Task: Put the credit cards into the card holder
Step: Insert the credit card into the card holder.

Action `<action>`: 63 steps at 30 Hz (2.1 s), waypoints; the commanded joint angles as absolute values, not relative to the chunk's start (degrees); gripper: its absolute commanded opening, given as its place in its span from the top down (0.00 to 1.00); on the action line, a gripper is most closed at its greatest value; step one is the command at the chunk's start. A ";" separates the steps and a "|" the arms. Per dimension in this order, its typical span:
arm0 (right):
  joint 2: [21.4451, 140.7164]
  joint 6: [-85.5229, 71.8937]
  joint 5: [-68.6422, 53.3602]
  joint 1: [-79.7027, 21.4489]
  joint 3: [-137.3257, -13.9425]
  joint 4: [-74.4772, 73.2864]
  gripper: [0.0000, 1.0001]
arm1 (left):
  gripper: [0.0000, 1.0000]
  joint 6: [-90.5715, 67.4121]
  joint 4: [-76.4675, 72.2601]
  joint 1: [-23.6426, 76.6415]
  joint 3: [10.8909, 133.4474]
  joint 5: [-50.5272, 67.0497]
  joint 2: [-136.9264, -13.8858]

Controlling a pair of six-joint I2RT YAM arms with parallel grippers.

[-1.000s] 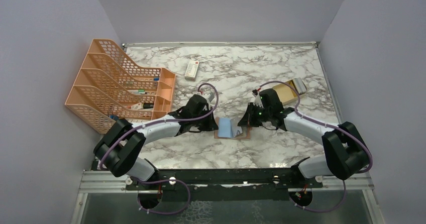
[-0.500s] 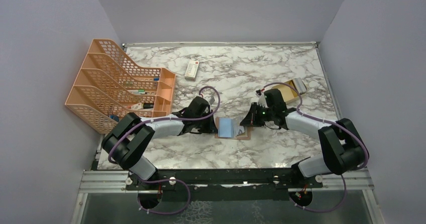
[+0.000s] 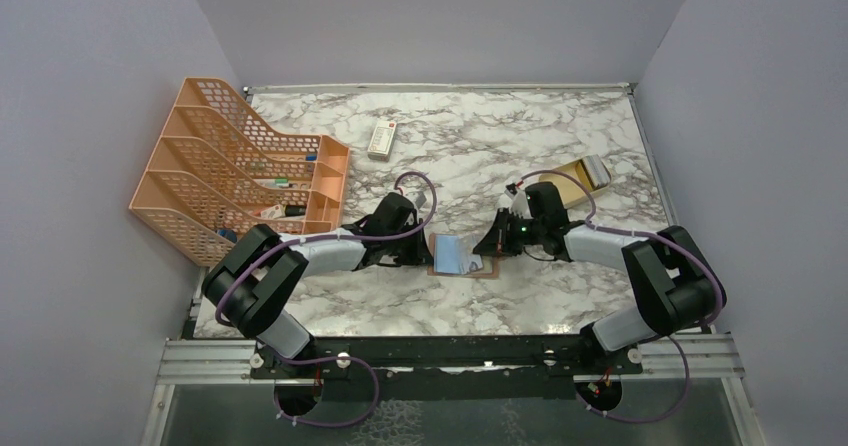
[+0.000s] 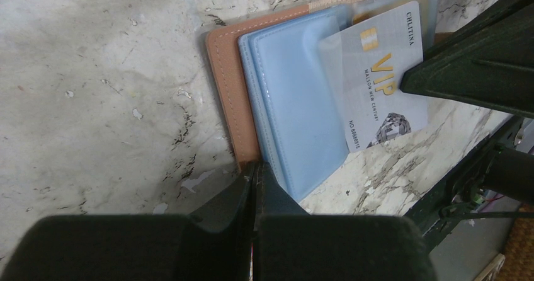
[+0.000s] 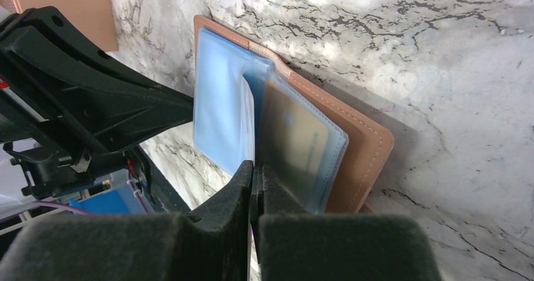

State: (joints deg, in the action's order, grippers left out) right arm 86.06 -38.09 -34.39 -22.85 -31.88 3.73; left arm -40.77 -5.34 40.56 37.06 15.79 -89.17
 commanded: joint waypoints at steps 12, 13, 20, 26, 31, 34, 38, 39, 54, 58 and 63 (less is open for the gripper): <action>85.12 -43.23 -33.06 -22.85 -26.27 12.71 0.99 | 1.00 -45.41 -7.17 42.30 32.18 17.59 -88.44; 84.92 -43.55 -32.88 -22.83 -26.05 13.00 0.99 | 1.00 -45.48 -7.18 42.43 32.17 17.50 -88.44; 83.88 -45.47 -31.95 -22.83 -24.93 15.11 0.99 | 1.00 -45.92 -7.28 43.19 31.68 16.99 -87.82; 83.26 -44.73 -31.15 -22.83 -25.07 14.24 0.99 | 1.00 -45.88 -7.29 43.33 31.48 16.87 -87.85; 83.28 -45.12 -30.32 -22.80 -24.82 15.39 0.99 | 1.00 -45.79 -7.36 43.42 31.37 16.94 -88.20; 84.59 -45.10 -30.75 -22.85 -25.41 15.81 0.99 | 1.00 -45.96 -7.66 43.51 31.04 16.92 -88.11; 85.15 -44.91 -31.02 -22.85 -25.55 16.16 0.99 | 1.00 -46.38 -8.09 43.59 30.27 16.92 -87.67; 85.03 -44.98 -30.94 -22.80 -25.37 16.31 0.99 | 1.00 -46.48 -8.31 43.62 30.17 16.91 -87.57; 87.34 -45.24 -32.65 -22.85 -24.17 19.40 0.99 | 1.00 -46.93 -9.09 43.99 30.04 16.96 -87.89; 87.03 -44.06 -32.01 -22.80 -24.38 17.54 0.94 | 1.00 -47.06 -9.30 44.11 29.90 16.85 -87.94; 85.44 -42.91 -29.86 -22.82 -24.52 15.17 0.94 | 1.00 -47.20 -9.25 44.12 30.22 17.05 -87.99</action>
